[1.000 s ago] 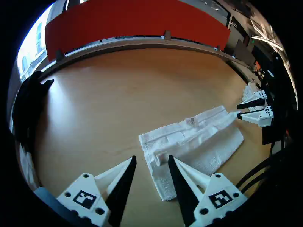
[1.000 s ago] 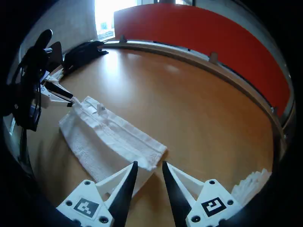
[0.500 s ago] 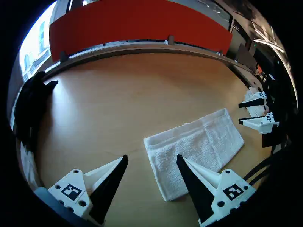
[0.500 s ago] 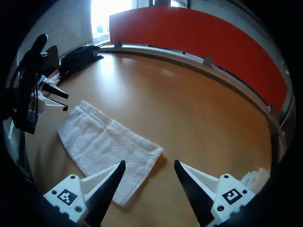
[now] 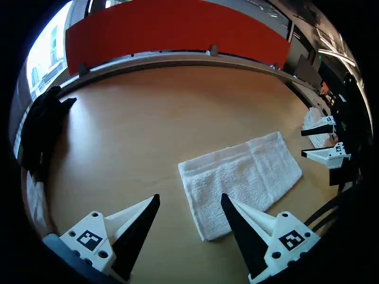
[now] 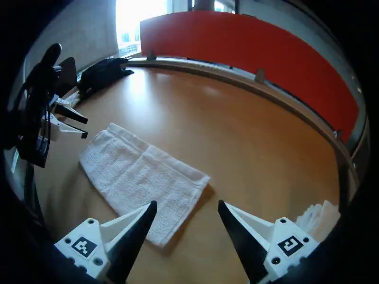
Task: Fold towel
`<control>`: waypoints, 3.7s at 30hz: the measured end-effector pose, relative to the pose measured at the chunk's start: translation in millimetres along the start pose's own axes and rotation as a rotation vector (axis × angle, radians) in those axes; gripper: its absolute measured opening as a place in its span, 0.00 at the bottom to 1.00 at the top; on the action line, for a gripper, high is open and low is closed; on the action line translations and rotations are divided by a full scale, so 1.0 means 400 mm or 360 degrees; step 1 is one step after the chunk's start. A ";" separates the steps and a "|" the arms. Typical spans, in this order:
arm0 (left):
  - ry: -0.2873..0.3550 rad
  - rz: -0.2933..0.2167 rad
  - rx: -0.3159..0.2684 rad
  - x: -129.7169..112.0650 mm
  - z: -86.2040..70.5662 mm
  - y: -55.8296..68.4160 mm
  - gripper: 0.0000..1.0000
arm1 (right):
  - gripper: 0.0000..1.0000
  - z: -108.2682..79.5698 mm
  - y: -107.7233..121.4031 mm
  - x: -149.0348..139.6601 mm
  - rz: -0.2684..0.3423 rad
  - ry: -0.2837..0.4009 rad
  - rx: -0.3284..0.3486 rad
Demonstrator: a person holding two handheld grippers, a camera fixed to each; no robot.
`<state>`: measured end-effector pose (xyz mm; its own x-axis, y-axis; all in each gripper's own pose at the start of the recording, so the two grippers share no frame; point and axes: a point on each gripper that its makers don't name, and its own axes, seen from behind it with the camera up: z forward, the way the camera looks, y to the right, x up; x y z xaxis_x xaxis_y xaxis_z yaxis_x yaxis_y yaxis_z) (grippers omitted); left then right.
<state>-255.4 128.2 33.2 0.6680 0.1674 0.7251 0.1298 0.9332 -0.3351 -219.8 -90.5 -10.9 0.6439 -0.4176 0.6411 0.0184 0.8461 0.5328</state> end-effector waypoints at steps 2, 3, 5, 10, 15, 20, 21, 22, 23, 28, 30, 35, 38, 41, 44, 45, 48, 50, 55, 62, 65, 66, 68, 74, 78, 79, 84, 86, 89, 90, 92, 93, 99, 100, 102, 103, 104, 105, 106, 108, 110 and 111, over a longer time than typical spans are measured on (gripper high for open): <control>-0.0002 -0.0012 0.0008 -0.011 -0.008 0.000 0.96 | 1.00 -0.007 -0.005 -0.007 0.0005 0.0000 0.0001; -0.0004 -0.0018 0.0012 -0.016 -0.012 0.001 0.96 | 1.00 -0.011 -0.008 -0.011 0.0007 -0.0001 0.0001; -0.0006 -0.0031 0.0018 -0.028 -0.020 0.002 0.96 | 1.00 -0.019 -0.013 -0.019 0.0009 -0.0002 0.0000; -0.0008 -0.0043 0.0037 -0.050 -0.034 0.003 0.96 | 1.00 -0.035 -0.022 -0.030 0.0016 0.0002 -0.0004; -0.0003 -0.0058 0.0054 -0.061 -0.044 0.004 0.96 | 1.00 -0.045 -0.028 -0.034 0.0022 0.0008 -0.0002; 0.0010 -0.0091 0.0080 -0.068 -0.058 -0.003 0.96 | 1.00 -0.047 -0.034 -0.037 0.0009 0.0010 0.0007; 0.0013 -0.0097 0.0089 -0.069 -0.062 -0.006 0.96 | 1.00 -0.047 -0.035 -0.037 0.0004 0.0010 0.0011; 0.0017 -0.0103 0.0098 -0.071 -0.066 -0.009 0.96 | 1.00 -0.047 -0.037 -0.038 -0.0001 0.0009 0.0015; 0.0022 -0.0110 0.0109 -0.073 -0.071 -0.013 0.96 | 1.00 -0.048 -0.039 -0.039 -0.0007 0.0007 0.0020; 0.0031 -0.0151 0.0147 -0.089 -0.093 -0.025 0.96 | 1.00 -0.048 -0.043 -0.040 -0.0034 0.0003 0.0039; 0.0035 -0.0169 0.0161 -0.097 -0.103 -0.028 0.96 | 1.00 -0.048 -0.045 -0.041 -0.0045 -0.0001 0.0045; 0.0036 -0.0208 0.0193 -0.122 -0.125 -0.036 0.96 | 1.00 -0.045 -0.050 -0.041 -0.0073 -0.0007 0.0067; 0.0033 -0.0222 0.0209 -0.137 -0.136 -0.042 0.96 | 1.00 -0.043 -0.051 -0.041 -0.0092 -0.0014 0.0074; 0.0029 -0.0231 0.0223 -0.150 -0.145 -0.049 0.96 | 1.00 -0.041 -0.052 -0.042 -0.0107 -0.0019 0.0083; 0.0026 -0.0235 0.0239 -0.162 -0.154 -0.054 0.96 | 1.00 -0.039 -0.053 -0.049 -0.0123 -0.0030 0.0091; 0.0026 -0.0236 0.0244 -0.166 -0.157 -0.056 0.96 | 1.00 -0.037 -0.054 -0.052 -0.0128 -0.0034 0.0094; 0.0023 -0.0239 0.0256 -0.177 -0.168 -0.060 0.96 | 1.00 -0.033 -0.056 -0.063 -0.0144 -0.0048 0.0100; 0.0021 -0.0242 0.0263 -0.184 -0.175 -0.062 0.96 | 1.00 -0.030 -0.058 -0.072 -0.0154 -0.0057 0.0106; 0.0016 -0.0251 0.0284 -0.206 -0.196 -0.070 0.96 | 1.00 -0.020 -0.066 -0.102 -0.0176 -0.0090 0.0122; -0.0008 -0.0257 0.0320 -0.240 -0.224 -0.087 0.96 | 0.98 -0.009 -0.074 -0.144 -0.0186 -0.0138 0.0145; -0.0014 -0.0266 0.0330 -0.252 -0.233 -0.092 0.96 | 0.96 -0.004 -0.076 -0.160 -0.0188 -0.0158 0.0154; -0.0015 -0.0272 0.0332 -0.255 -0.236 -0.093 0.96 | 0.94 -0.003 -0.076 -0.164 -0.0188 -0.0164 0.0157; -0.0018 -0.0283 0.0334 -0.261 -0.241 -0.095 0.96 | 0.90 -0.001 -0.076 -0.169 -0.0188 -0.0172 0.0162; -0.0023 -0.0303 0.0340 -0.273 -0.250 -0.101 0.96 | 0.65 -0.006 -0.086 -0.187 -0.0209 -0.0206 0.0213; -0.0024 -0.0289 0.0341 -0.275 -0.256 -0.107 0.96 | 0.53 -0.007 -0.090 -0.198 -0.0223 -0.0232 0.0246; -0.0025 -0.0286 0.0344 -0.276 -0.258 -0.109 0.96 | 0.51 -0.005 -0.090 -0.199 -0.0225 -0.0232 0.0246; -0.0026 -0.0295 0.0347 -0.281 -0.262 -0.112 0.96 | 0.48 0.001 -0.088 -0.199 -0.0230 -0.0234 0.0254; -0.0027 -0.0303 0.0347 -0.284 -0.263 -0.112 0.96 | 0.41 0.002 -0.086 -0.201 -0.0237 -0.0241 0.0255; -0.0028 -0.0310 0.0346 -0.287 -0.266 -0.113 0.96 | 0.29 0.003 -0.078 -0.200 -0.0247 -0.0246 0.0242; -0.0028 -0.0310 0.0346 -0.288 -0.266 -0.114 0.96 | 0.27 0.004 -0.077 -0.200 -0.0248 -0.0247 0.0242; -0.0029 -0.0309 0.0347 -0.290 -0.267 -0.115 0.96 | 0.20 0.004 -0.076 -0.200 -0.0246 -0.0249 0.0246; -0.0030 -0.0309 0.0348 -0.291 -0.268 -0.115 0.96 | 0.16 0.003 -0.075 -0.199 -0.0245 -0.0250 0.0245; -0.0033 -0.0309 0.0349 -0.293 -0.269 -0.118 0.96 | 0.04 0.001 -0.073 -0.197 -0.0231 -0.0246 0.0235; -0.0033 -0.0309 0.0349 -0.293 -0.269 -0.118 0.96 | 0.04 0.001 -0.074 -0.197 -0.0228 -0.0245 0.0234; -0.0032 -0.0307 0.0349 -0.292 -0.269 -0.119 0.96 | 0.04 0.001 -0.075 -0.194 -0.0223 -0.0240 0.0230; -0.0033 -0.0307 0.0349 -0.291 -0.269 -0.120 0.96 | 0.04 0.001 -0.075 -0.192 -0.0223 -0.0235 0.0226; -0.0033 -0.0306 0.0350 -0.291 -0.269 -0.121 0.96 | 0.04 0.000 -0.075 -0.190 -0.0223 -0.0230 0.0222; -0.0033 -0.0306 0.0350 -0.291 -0.268 -0.121 0.96 | 0.04 -0.003 -0.075 -0.185 -0.0223 -0.0221 0.0218; -0.0033 -0.0306 0.0349 -0.290 -0.268 -0.121 0.96 | 0.04 -0.005 -0.075 -0.179 -0.0224 -0.0213 0.0214; -0.0033 -0.0305 0.0349 -0.289 -0.267 -0.122 0.96 | 0.04 -0.013 -0.075 -0.165 -0.0226 -0.0189 0.0205; -0.0033 -0.0305 0.0350 -0.287 -0.267 -0.123 0.96 | 0.04 -0.022 -0.074 -0.146 -0.0226 -0.0160 0.0194; -0.0032 -0.0305 0.0350 -0.286 -0.266 -0.123 0.96 | 0.04 -0.029 -0.072 -0.133 -0.0226 -0.0140 0.0187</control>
<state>-260.0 29.2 -97.3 0.6317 -0.0141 0.7751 0.0888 0.9946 -0.0543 -246.0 -88.7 -66.8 0.5718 -0.5619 0.5978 0.0118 0.7342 0.6788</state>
